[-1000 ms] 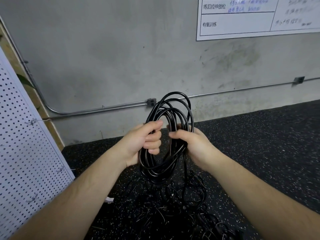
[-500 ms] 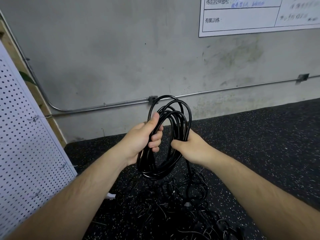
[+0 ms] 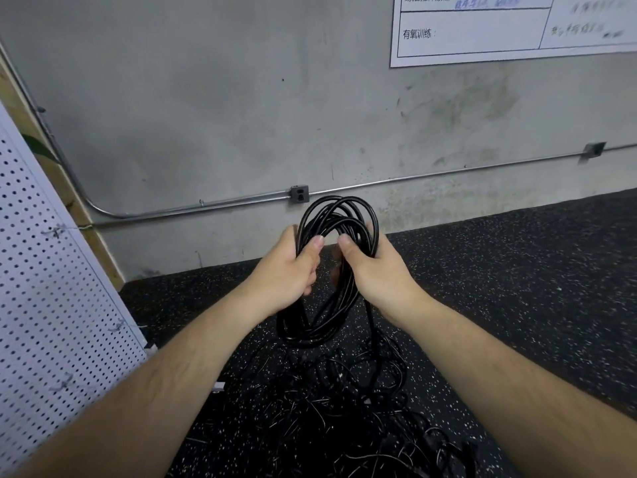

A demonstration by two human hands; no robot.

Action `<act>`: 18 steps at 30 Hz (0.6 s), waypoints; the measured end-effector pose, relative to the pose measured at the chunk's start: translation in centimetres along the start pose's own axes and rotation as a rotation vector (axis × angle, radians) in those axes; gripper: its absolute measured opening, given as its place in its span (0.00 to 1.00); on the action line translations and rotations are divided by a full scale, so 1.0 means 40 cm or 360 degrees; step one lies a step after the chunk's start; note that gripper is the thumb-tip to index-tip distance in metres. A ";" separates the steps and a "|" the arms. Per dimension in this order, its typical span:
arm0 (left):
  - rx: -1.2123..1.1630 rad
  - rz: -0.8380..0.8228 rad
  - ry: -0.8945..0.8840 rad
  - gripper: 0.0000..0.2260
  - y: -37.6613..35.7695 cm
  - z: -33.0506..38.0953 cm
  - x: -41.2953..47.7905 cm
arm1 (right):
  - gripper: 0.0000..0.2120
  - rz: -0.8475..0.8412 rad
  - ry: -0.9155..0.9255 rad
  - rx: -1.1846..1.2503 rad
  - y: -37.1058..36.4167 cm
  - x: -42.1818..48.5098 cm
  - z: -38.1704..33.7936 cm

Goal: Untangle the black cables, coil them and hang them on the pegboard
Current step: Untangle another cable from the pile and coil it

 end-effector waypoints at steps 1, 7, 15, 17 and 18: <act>0.0065 0.0067 -0.0017 0.19 0.004 0.005 -0.004 | 0.03 -0.0010 0.0032 -0.0063 -0.004 -0.004 -0.005; 0.0299 0.0363 -0.0257 0.24 0.013 0.048 -0.036 | 0.43 -0.0065 -0.0076 0.0044 -0.034 -0.029 -0.038; 0.0877 0.0525 -0.0532 0.25 -0.010 0.062 -0.020 | 0.36 0.0236 -0.0154 0.0353 -0.012 -0.011 -0.010; 0.0938 0.0578 -0.0571 0.25 -0.005 0.070 -0.024 | 0.29 0.0227 -0.0051 0.0368 -0.015 -0.004 -0.016; 0.0954 0.0589 -0.0581 0.24 -0.002 0.071 -0.025 | 0.26 0.0231 0.0013 0.0344 -0.017 -0.003 -0.023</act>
Point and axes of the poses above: each hand's wrist, its own x-axis towards the middle knuckle, its own y-axis out of the back of the hand, z = x × y, the point moved 6 cm from there along x, towards the middle knuckle, and after that the axes turned 14 degrees about x, right-handed, at the moved point
